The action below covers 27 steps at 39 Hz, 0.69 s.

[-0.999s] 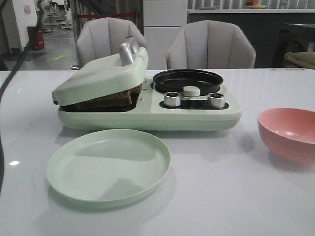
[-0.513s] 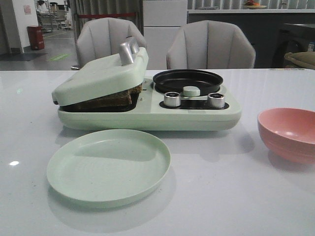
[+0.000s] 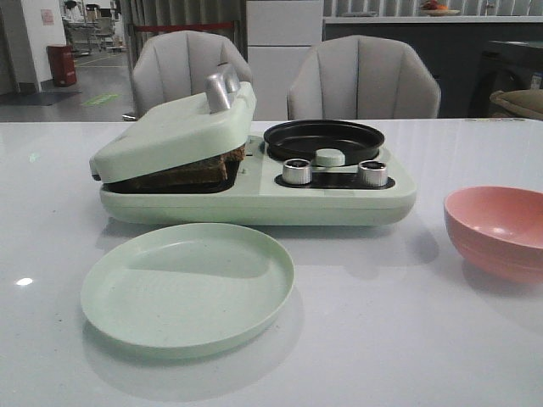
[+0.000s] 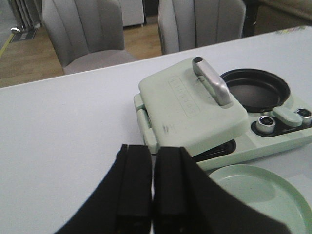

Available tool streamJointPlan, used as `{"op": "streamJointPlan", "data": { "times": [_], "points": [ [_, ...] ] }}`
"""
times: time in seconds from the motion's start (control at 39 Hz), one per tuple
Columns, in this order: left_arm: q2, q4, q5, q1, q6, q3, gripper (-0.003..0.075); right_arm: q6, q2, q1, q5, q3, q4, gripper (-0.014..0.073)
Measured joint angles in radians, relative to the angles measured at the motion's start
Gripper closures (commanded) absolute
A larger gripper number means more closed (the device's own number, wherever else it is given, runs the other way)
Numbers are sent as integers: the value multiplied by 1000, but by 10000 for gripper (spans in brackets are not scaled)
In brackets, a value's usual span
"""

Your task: Make breakfast with bread and shrimp

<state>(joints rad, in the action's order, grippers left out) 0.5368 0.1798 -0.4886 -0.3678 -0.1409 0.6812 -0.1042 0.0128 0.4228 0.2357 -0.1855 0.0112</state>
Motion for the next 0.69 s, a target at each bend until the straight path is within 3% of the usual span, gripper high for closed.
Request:
{"op": "streamJointPlan", "data": {
  "times": [0.38,0.69],
  "points": [
    [-515,-49,3,0,-1,-279,606,0,0,0,0,0,0,-1],
    [-541,-50,22,0,-1,-315,606,0,0,0,0,0,0,-1]
  ]
}}
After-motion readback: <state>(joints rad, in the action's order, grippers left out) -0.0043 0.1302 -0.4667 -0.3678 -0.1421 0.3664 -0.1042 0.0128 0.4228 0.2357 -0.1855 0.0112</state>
